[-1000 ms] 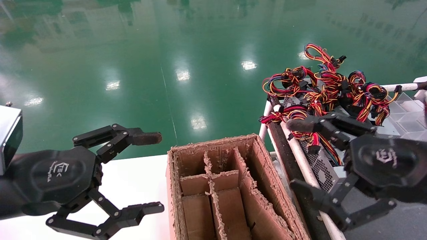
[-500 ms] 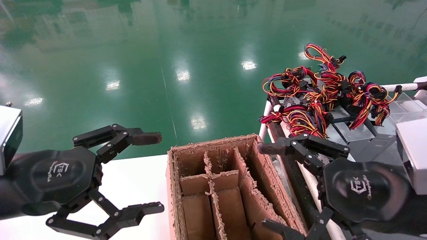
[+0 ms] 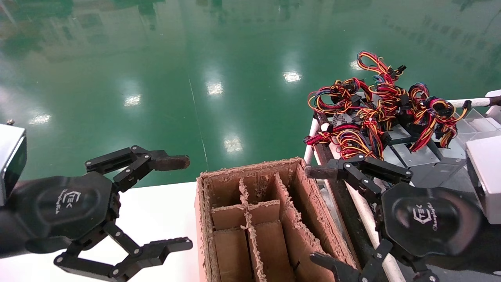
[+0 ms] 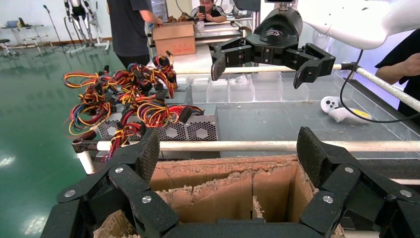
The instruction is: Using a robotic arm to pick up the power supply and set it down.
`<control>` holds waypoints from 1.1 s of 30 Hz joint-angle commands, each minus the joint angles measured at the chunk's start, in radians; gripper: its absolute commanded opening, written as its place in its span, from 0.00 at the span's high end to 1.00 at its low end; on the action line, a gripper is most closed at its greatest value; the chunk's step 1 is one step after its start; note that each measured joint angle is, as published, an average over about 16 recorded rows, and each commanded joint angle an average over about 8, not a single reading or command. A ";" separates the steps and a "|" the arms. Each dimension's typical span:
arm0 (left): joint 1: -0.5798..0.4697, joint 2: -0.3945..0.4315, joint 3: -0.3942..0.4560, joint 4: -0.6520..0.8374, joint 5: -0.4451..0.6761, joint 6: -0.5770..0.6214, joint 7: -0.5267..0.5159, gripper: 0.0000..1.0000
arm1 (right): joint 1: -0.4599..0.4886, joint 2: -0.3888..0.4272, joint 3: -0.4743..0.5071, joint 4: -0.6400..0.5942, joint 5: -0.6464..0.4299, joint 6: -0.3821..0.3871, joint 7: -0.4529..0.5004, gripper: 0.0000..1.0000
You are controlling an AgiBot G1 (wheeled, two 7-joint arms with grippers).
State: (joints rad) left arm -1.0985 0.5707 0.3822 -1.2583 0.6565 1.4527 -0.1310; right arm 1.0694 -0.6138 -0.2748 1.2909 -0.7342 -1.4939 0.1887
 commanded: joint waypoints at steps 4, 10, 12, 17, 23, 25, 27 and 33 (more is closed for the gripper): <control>0.000 0.000 0.000 0.000 0.000 0.000 0.000 0.00 | 0.002 0.001 -0.002 -0.004 0.001 0.000 0.000 0.00; 0.000 0.000 0.000 0.000 0.000 0.000 0.000 0.00 | 0.004 0.002 -0.004 -0.006 0.003 -0.001 -0.001 0.00; 0.000 0.000 0.000 0.000 0.000 0.000 0.000 0.00 | 0.004 0.002 -0.004 -0.007 0.003 -0.001 -0.001 0.00; 0.000 0.000 0.000 0.000 0.000 0.000 0.000 0.00 | 0.005 0.003 -0.005 -0.007 0.003 -0.001 -0.001 0.00; 0.000 0.000 0.000 0.000 0.000 0.000 0.000 0.00 | 0.005 0.003 -0.005 -0.008 0.004 -0.002 -0.002 0.00; 0.000 0.000 0.000 0.000 0.000 0.000 0.000 0.00 | 0.005 0.003 -0.005 -0.008 0.004 -0.002 -0.002 0.00; 0.000 0.000 0.000 0.000 0.000 0.000 0.000 0.00 | 0.005 0.003 -0.005 -0.008 0.004 -0.002 -0.002 0.00; 0.000 0.000 0.000 0.000 0.000 0.000 0.000 0.00 | 0.006 0.004 -0.006 -0.009 0.004 -0.002 -0.002 0.00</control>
State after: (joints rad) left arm -1.0985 0.5707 0.3822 -1.2584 0.6565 1.4527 -0.1310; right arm 1.0752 -0.6104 -0.2807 1.2821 -0.7299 -1.4957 0.1870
